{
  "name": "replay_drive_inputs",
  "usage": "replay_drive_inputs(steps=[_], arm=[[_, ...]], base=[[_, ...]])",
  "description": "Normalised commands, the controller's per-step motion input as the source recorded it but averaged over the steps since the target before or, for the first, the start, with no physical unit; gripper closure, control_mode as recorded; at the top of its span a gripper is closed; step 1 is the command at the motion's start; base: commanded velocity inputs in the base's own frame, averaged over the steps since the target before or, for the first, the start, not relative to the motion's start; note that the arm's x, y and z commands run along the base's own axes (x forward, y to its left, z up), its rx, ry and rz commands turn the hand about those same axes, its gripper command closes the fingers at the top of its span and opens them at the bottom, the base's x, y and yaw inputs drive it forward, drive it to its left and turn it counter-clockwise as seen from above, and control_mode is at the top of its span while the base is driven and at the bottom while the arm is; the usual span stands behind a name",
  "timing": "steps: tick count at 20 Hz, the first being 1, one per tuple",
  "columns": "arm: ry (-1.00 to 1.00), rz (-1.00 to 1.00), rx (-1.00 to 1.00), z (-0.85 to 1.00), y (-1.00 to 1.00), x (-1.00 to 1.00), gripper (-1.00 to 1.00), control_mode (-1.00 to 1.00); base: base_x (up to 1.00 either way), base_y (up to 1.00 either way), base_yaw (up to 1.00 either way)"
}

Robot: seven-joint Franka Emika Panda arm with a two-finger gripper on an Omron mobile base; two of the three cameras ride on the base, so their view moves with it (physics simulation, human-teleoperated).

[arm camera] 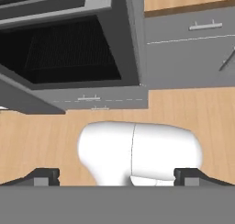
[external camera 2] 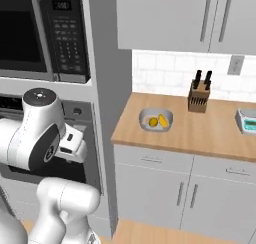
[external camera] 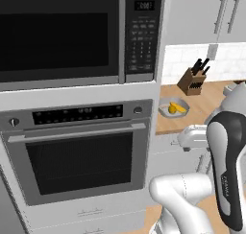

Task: Take the meat container that has the fish and place it on the second highest rack of the freezer. Then take the vegetable container that has the lemon and corn and place it on the highest rack of the freezer.

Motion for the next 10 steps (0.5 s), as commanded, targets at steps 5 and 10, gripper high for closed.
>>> replay_drive_inputs(steps=[5, 10], arm=[[0.0, 0.0, 0.0, 0.0, 0.0, 0.0, -1.0, 1.0], [0.0, 0.0, 0.0, 0.0, 0.0, 0.0, -1.0, 1.0]], base=[[0.46, -0.64, 0.06], [0.2, -0.63, 0.1]])
